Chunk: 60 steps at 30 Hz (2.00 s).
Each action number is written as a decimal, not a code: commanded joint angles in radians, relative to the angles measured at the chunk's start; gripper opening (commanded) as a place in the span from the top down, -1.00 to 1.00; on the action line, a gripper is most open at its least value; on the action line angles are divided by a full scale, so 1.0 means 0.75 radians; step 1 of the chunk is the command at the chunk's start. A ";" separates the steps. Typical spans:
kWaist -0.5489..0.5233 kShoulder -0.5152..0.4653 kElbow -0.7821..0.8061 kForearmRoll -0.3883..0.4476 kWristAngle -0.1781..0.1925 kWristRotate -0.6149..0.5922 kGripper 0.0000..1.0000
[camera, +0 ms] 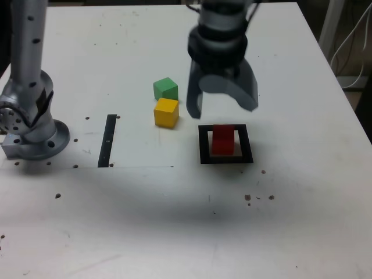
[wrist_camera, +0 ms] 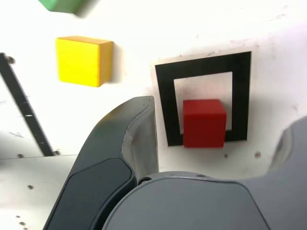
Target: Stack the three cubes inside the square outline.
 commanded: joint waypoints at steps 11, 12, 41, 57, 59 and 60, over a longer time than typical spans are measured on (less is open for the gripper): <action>0.182 -0.163 0.294 -0.040 0.028 0.148 -0.98; 0.195 -0.164 0.317 -0.052 0.028 0.154 -0.97; 0.267 -0.060 0.586 -0.333 0.025 0.181 -0.53; 0.269 -0.033 0.597 -0.357 -0.003 0.191 0.22; 0.269 -0.031 0.598 -0.358 -0.006 0.199 0.29; 0.269 -0.032 0.598 -0.359 -0.008 0.202 0.34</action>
